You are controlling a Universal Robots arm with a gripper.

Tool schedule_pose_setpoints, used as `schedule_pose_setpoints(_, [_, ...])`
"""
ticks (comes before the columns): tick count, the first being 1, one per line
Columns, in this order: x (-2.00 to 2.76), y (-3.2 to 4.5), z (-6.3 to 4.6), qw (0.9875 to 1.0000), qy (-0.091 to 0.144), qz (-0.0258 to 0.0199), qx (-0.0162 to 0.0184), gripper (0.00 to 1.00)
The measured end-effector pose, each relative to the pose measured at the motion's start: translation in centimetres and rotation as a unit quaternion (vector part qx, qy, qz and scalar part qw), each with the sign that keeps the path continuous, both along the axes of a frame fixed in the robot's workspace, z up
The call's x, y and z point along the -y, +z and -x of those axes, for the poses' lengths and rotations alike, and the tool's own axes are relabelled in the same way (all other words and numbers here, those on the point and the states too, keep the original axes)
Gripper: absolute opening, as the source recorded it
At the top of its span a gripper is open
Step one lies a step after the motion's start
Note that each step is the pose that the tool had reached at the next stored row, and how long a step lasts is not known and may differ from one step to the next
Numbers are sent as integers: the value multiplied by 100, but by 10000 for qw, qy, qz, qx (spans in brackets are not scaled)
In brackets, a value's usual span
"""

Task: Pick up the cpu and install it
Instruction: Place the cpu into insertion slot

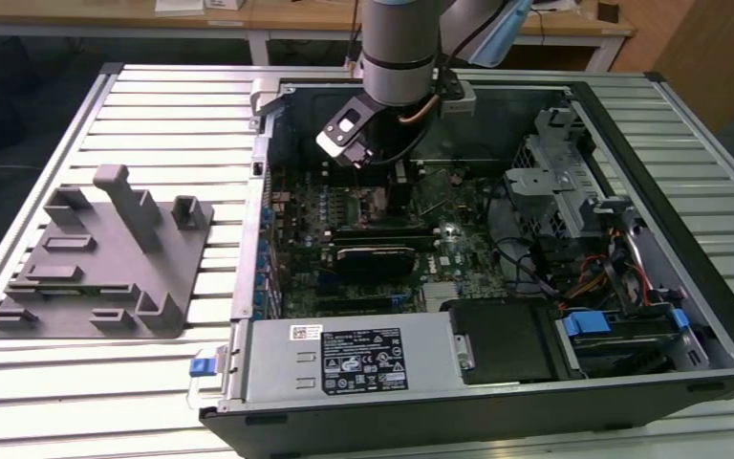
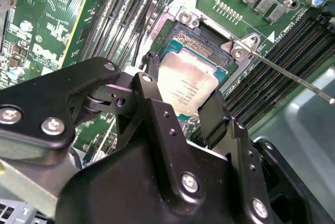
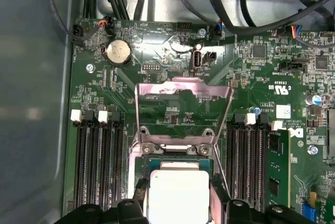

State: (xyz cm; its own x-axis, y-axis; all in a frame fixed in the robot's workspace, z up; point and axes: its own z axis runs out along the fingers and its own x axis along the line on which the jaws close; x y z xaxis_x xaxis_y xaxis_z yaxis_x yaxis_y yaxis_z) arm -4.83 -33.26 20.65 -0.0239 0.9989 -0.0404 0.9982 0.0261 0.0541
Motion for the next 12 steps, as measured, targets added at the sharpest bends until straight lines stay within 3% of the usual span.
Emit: schedule_pose_setpoints(12, [0,-70,17,10000,0,1,2,55])
